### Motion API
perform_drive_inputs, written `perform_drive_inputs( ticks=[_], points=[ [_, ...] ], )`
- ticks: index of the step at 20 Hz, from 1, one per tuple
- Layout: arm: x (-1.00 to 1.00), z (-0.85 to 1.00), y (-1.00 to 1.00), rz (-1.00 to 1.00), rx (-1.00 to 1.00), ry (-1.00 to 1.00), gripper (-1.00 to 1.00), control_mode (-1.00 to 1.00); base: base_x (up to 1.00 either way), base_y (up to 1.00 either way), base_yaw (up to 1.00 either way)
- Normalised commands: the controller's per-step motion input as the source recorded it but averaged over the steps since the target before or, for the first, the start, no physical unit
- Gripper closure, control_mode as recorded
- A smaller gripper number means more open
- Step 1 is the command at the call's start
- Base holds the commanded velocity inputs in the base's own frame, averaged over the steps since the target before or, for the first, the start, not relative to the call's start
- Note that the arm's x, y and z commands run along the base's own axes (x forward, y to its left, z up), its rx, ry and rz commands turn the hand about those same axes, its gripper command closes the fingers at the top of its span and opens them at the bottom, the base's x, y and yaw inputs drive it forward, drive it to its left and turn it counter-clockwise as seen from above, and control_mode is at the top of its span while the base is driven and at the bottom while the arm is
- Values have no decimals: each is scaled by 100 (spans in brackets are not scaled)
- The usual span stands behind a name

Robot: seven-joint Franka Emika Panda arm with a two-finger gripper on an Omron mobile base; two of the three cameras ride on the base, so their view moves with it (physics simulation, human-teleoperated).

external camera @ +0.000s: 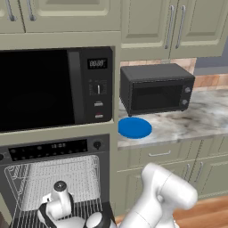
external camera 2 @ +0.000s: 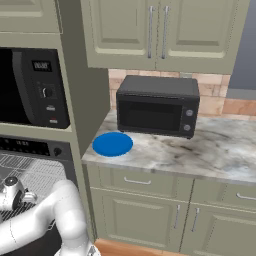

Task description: Take the fish from the oven and place it on the plate on the counter.

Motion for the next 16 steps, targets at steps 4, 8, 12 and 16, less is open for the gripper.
perform_drive_inputs(
  ticks=[4, 8, 12, 16],
  points=[
    [1, -33, 4, 0, -3, -3, -100, -100, 0, 0, 0],
    [11, -11, 0, 0, -1, -3, -100, -100, 0, 0, 0],
    [22, 0, 0, 0, 0, 0, -100, -100, 0, 0, 0],
    [34, -6, -2, 0, -1, 0, -100, -100, 0, 0, 0]
  ],
)
